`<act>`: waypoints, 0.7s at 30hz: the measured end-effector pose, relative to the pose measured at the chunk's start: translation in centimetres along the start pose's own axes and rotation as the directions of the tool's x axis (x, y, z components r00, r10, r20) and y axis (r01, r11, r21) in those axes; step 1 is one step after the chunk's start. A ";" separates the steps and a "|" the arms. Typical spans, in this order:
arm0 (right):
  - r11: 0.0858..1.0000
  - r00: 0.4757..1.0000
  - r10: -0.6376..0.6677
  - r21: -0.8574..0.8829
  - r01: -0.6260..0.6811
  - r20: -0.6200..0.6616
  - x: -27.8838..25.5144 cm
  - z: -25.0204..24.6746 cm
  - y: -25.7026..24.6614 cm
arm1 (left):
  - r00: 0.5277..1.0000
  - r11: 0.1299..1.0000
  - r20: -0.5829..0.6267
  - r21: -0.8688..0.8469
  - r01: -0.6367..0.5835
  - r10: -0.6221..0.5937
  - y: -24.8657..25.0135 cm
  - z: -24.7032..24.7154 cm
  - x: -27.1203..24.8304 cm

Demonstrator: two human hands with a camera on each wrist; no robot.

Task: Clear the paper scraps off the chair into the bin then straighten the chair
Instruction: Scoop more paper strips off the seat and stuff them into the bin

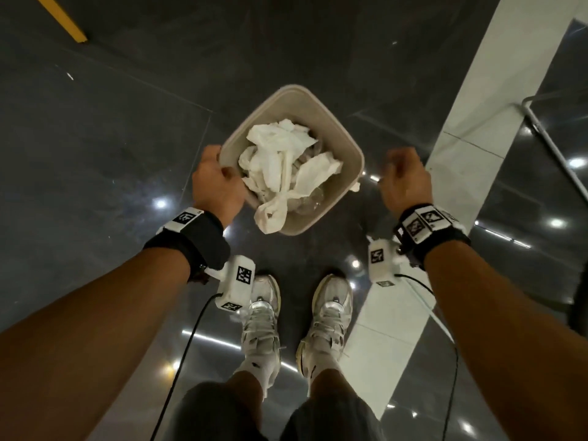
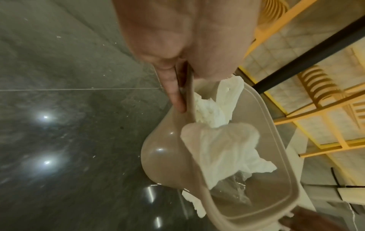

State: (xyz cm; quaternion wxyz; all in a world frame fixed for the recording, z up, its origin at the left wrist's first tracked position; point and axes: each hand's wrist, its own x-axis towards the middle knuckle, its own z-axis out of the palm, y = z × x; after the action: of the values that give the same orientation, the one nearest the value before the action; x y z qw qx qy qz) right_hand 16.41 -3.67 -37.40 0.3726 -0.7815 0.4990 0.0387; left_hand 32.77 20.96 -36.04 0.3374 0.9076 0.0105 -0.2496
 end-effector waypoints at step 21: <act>0.932 0.964 0.043 0.359 0.057 -0.262 4.2 1.4 -0.7 | 0.992 0.991 0.094 -0.114 -0.073 0.084 0.1 0.0 2.6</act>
State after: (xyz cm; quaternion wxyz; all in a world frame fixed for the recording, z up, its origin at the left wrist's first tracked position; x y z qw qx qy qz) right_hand 19.47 -5.78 -39.85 0.4407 -0.6989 0.5400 -0.1605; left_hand 35.02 20.53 -37.19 0.3969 0.8738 -0.0279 -0.2796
